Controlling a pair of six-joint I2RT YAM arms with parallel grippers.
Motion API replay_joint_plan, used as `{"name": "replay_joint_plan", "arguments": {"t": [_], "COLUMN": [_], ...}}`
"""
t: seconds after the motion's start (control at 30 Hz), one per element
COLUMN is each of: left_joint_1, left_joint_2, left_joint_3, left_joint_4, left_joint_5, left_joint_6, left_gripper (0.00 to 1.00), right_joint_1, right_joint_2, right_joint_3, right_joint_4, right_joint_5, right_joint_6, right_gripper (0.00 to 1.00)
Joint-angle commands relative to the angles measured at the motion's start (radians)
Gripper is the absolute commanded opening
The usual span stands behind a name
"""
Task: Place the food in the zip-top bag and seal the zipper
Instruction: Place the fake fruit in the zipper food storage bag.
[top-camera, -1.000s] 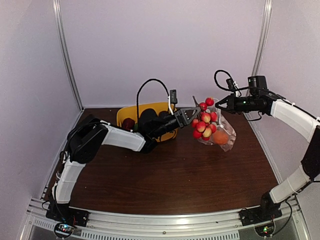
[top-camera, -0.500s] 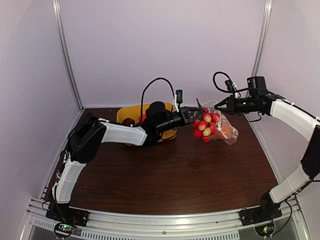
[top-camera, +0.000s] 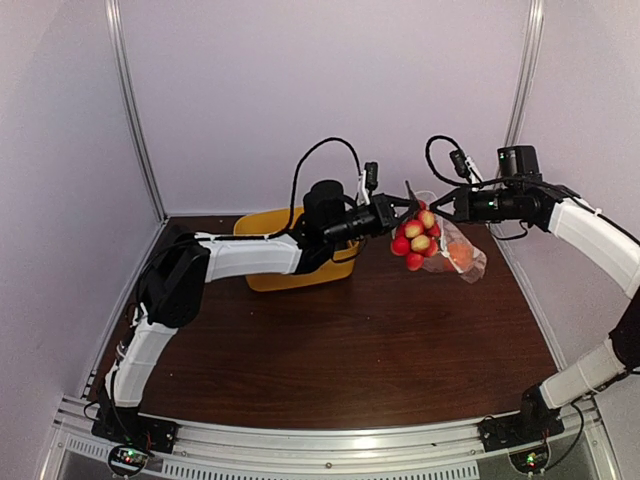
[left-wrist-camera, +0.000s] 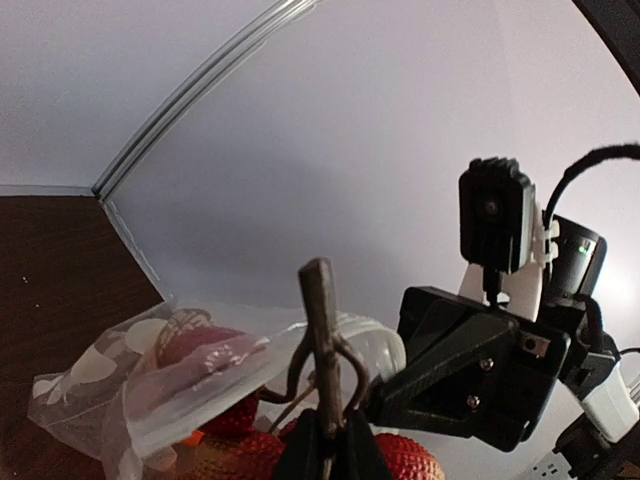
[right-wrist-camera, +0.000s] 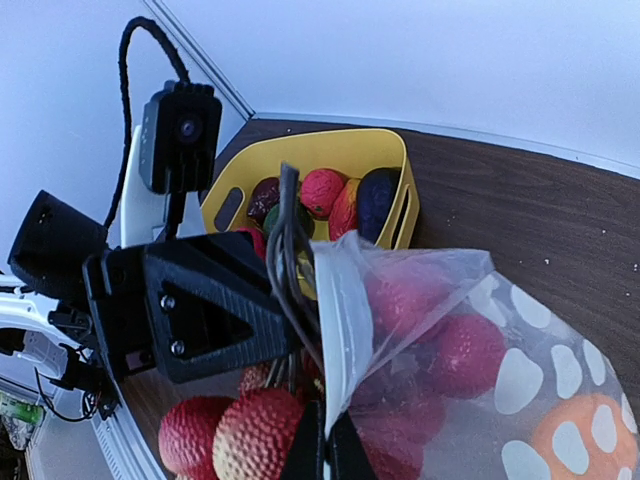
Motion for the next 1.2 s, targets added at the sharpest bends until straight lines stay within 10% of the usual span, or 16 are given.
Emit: {"name": "replay_joint_plan", "arguments": {"t": [0.0,0.73,1.17], "left_joint_1": [-0.042,-0.098,-0.042], "left_joint_2": [-0.062,-0.144,-0.034], "left_joint_3": [-0.057,-0.158,-0.063], "left_joint_4": [-0.059,-0.090,-0.125], "left_joint_5": [0.044,-0.030,0.011], "left_joint_6": [0.157,0.486,0.195], "left_gripper": [0.00,0.00,0.00], "right_joint_1": [0.006,0.019,0.049], "right_joint_2": [0.014,0.048,-0.084], "right_joint_3": [0.051,0.018,-0.042], "right_joint_4": [0.011,0.064,0.038], "right_joint_5": [0.049,0.057,-0.099], "right_joint_6": [0.004,0.010,-0.144], "right_gripper": [0.00,0.00,0.00]}}
